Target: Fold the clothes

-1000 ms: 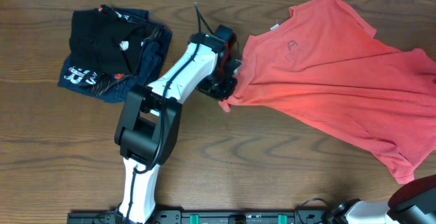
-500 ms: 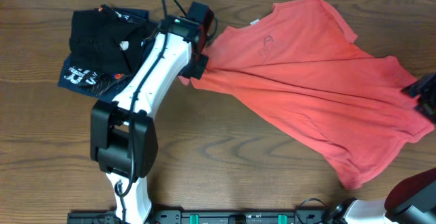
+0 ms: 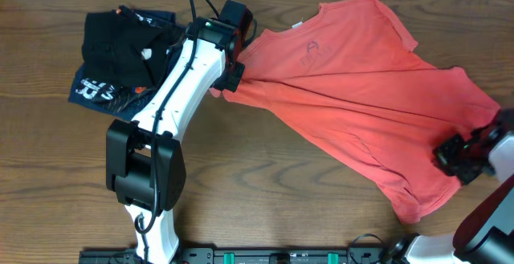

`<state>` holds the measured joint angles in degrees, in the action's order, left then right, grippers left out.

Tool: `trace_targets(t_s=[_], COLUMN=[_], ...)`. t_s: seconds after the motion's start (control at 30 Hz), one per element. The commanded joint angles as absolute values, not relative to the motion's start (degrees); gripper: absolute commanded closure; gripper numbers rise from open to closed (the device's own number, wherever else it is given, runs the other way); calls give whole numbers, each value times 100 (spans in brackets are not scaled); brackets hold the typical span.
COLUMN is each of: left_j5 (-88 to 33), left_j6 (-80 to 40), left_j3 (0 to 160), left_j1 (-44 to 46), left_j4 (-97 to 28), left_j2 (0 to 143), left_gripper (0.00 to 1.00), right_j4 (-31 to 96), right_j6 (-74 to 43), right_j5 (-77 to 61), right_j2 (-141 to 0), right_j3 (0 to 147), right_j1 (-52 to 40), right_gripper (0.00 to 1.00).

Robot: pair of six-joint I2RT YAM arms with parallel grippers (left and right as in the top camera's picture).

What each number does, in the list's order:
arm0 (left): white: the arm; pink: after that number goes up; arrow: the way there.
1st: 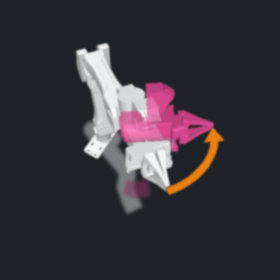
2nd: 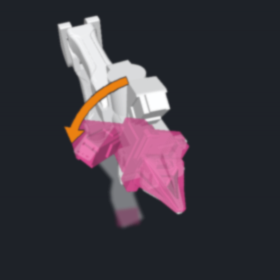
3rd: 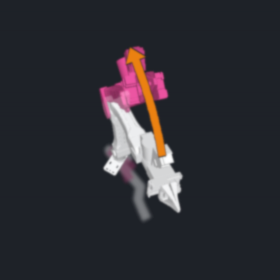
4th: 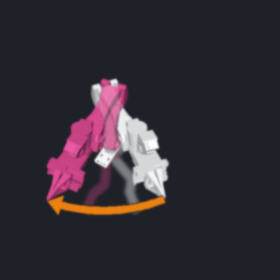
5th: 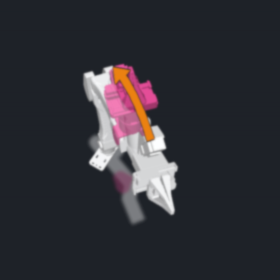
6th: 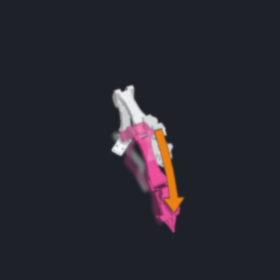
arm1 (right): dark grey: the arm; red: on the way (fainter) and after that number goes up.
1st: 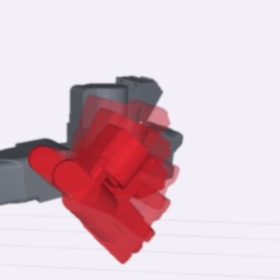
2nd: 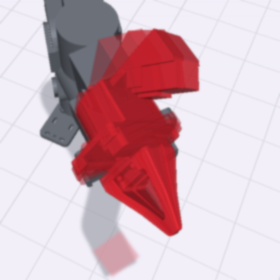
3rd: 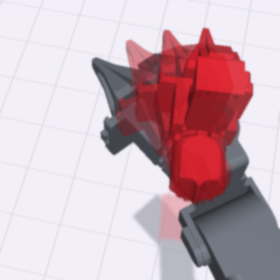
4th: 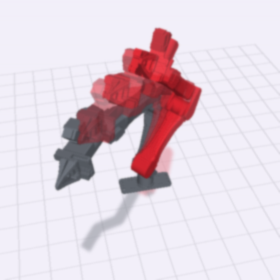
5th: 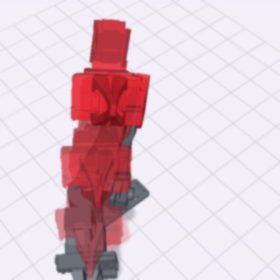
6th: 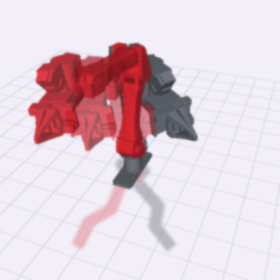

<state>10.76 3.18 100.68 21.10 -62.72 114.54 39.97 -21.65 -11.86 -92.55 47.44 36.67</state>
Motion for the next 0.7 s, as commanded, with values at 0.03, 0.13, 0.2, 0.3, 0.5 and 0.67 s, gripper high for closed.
trace_targets(t_s=[0.03,0.13,0.2,0.3,0.5,0.67], left_j5=[1203,1203,1201,993,154,-440], left_j6=[268,268,268,270,266,266], left_j3=[10114,10114,10114,10114,10114,10112], left_j1=[2095,2095,2097,2097,2097,2097], left_j4=[-6289,-6289,-6294,-6313,-6335,-6386], left_j2=[11467,11467,11467,11467,11467,11467], left_gripper=[93,93,93,92,89,88], right_j4=[3050,2346,1874,1258,1129,1855], right_j6=[-3179,-3964,-4023,-4025,-3944,-3216], right_j5=[-620,178,276,-156,-1107,-1619], right_j2=[-9229,-9330,-9483,-9804,-10481,-10532], right_j3=[4112,3857,3865,4130,5334,6464], right_j1=[3614,3614,3614,3612,3544,3575], right_gripper=[99,99,99,98,99,99])
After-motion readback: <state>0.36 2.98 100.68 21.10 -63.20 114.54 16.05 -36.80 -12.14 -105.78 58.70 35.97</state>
